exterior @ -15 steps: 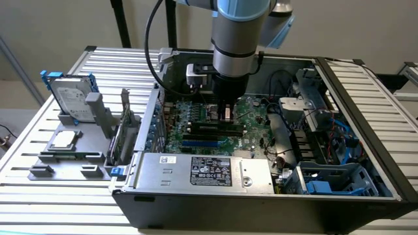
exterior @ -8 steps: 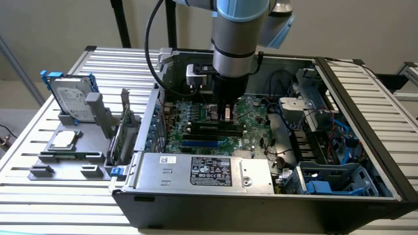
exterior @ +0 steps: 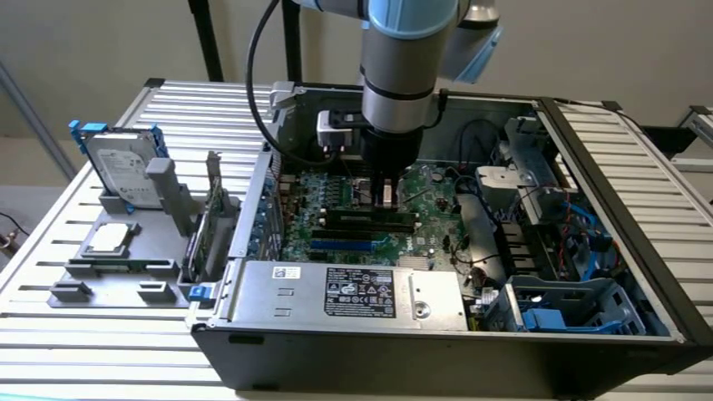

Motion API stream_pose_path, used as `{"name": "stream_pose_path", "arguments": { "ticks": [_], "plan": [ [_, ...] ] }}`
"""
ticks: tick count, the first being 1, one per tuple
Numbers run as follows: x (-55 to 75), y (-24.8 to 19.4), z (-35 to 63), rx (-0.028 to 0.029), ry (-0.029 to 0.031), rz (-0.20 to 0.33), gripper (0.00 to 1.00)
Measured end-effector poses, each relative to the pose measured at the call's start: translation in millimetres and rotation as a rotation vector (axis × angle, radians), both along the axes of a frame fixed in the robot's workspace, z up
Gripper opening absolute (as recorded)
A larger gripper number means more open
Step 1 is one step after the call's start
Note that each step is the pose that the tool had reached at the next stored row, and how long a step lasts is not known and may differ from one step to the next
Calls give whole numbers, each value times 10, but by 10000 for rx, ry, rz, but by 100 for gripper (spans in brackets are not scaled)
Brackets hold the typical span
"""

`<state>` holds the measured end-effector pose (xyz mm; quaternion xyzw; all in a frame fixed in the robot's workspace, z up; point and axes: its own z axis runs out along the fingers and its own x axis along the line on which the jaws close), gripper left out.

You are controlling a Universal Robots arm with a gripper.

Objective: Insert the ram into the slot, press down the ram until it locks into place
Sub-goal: 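Insert the ram into the slot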

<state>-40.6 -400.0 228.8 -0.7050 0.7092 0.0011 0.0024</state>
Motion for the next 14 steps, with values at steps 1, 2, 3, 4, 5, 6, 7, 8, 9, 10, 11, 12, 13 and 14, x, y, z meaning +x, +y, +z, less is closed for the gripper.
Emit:
{"name": "stream_pose_path", "arguments": {
  "ticks": [1,2,3,4,5,6,7,8,9,10,11,12,13,14],
  "plan": [
    [-1,0,-2,0,-3,0,13],
    [-2,0,-4,-1,-5,-1,13],
    [-3,0,-5,-1,-6,-1,13],
    [-5,0,-7,-1,-8,0,13],
    [-7,0,-9,-1,-9,0,13],
    [-9,0,-10,-1,-11,-1,13],
    [-10,0,-12,-2,-12,0,13],
    [-11,0,-14,-1,-13,1,13],
    [-11,0,-15,-1,-14,1,13],
    [-11,0,-15,-1,-13,1,13],
    [-12,0,-16,-1,-14,1,13],
    [-12,0,-15,-2,-13,0,13],
    [-12,0,-16,-2,-13,0,13],
    [-12,-1,-16,0,-14,0,13]
  ]
}}
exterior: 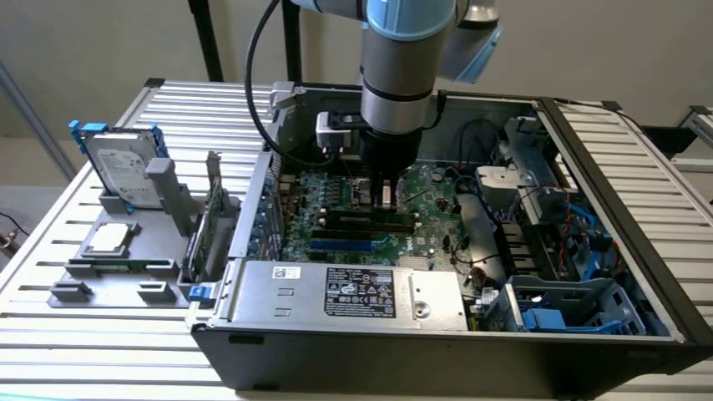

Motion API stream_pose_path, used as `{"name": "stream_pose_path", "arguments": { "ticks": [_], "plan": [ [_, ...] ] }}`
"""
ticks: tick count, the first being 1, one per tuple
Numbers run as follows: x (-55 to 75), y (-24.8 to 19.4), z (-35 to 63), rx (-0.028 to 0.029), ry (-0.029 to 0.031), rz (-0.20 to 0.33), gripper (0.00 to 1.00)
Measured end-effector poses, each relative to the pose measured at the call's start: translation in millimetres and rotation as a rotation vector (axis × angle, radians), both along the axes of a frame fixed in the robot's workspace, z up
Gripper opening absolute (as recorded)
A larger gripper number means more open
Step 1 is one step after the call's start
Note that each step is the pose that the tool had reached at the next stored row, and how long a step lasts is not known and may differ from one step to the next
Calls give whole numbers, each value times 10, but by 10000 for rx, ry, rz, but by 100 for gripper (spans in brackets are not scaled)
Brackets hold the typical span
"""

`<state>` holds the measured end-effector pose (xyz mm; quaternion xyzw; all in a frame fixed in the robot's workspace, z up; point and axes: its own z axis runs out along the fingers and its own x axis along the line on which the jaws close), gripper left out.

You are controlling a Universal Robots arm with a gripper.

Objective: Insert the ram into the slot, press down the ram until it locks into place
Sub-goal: 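Insert the ram into the slot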

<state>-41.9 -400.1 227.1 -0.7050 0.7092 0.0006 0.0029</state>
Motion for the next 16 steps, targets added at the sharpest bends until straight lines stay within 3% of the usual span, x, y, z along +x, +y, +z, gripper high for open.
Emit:
{"name": "stream_pose_path", "arguments": {
  "ticks": [4,5,13,16],
  "plan": [
    [0,-2,0,0,1,0,20],
    [0,-3,6,-3,2,0,27],
    [-3,-2,187,-1,77,-1,27],
    [-3,-2,193,7,88,0,27]
  ]
}}
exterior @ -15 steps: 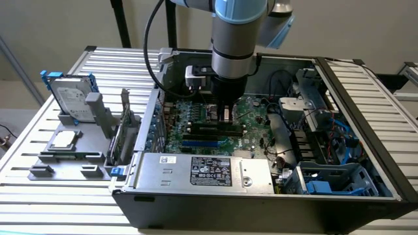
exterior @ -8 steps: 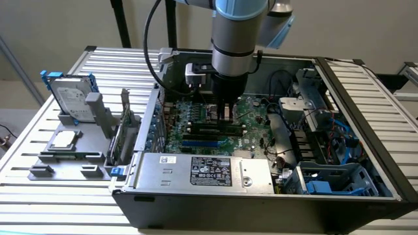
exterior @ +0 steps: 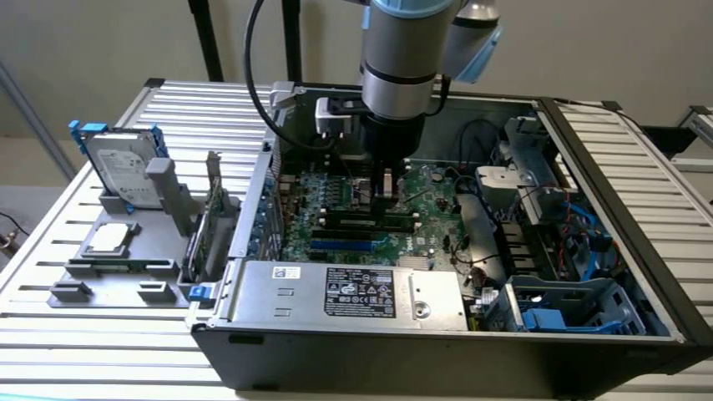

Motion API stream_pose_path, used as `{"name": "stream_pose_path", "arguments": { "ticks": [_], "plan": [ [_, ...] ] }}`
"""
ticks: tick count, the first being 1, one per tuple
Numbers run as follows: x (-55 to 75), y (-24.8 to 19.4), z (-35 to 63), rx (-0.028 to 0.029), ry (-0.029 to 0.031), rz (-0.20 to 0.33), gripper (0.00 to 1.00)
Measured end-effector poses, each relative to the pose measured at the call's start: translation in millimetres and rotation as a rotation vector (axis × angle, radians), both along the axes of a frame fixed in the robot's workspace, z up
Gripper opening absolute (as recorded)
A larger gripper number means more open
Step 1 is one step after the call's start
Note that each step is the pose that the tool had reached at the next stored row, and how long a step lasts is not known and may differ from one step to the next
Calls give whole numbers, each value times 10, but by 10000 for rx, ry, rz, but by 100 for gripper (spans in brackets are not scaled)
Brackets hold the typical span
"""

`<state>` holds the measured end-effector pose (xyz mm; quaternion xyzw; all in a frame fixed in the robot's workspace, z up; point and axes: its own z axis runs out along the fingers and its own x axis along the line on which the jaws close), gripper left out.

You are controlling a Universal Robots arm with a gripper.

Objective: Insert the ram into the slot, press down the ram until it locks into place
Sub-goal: 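Insert the ram into the slot, then press down the ram until it locks into place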

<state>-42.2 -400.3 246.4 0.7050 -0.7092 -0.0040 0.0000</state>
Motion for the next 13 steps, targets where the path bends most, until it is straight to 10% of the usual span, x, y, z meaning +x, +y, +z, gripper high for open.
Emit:
{"name": "stream_pose_path", "arguments": {
  "ticks": [13],
  "plan": [
    [0,-1,1,-3,1,-1,11]
  ]
}}
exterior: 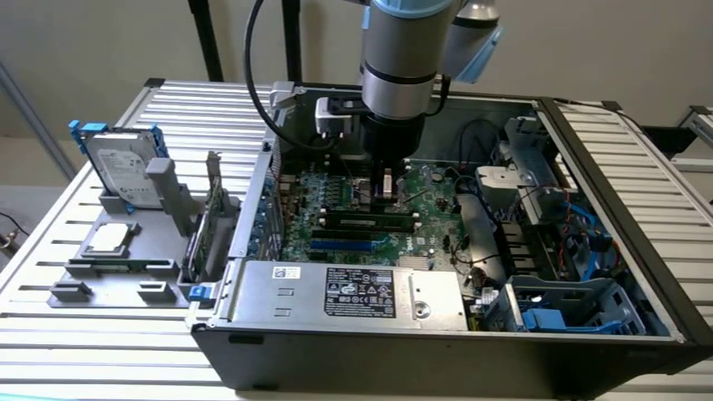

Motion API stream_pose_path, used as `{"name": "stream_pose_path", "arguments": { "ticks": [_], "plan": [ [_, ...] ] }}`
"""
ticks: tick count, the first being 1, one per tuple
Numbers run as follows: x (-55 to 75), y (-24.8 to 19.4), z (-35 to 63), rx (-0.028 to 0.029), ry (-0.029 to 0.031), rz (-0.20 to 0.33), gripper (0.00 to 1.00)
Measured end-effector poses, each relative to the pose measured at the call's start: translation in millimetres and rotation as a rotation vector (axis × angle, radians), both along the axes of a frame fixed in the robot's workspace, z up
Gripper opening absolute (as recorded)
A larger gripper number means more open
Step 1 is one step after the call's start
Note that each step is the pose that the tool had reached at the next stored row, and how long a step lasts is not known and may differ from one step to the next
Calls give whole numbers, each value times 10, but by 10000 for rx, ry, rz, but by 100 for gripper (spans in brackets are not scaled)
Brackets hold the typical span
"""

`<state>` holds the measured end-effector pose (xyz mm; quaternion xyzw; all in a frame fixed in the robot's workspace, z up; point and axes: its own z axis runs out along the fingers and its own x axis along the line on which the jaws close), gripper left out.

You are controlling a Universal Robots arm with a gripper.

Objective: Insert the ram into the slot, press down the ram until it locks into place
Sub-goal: 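Press down the ram until it locks into place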

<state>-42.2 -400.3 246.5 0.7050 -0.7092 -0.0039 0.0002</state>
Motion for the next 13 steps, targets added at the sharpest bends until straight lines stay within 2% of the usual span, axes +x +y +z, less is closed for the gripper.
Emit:
{"name": "stream_pose_path", "arguments": {
  "ticks": [6,13],
  "plan": [
    [-6,0,-9,0,0,2,11],
    [-13,1,-66,1,7,1,11]
  ]
}}
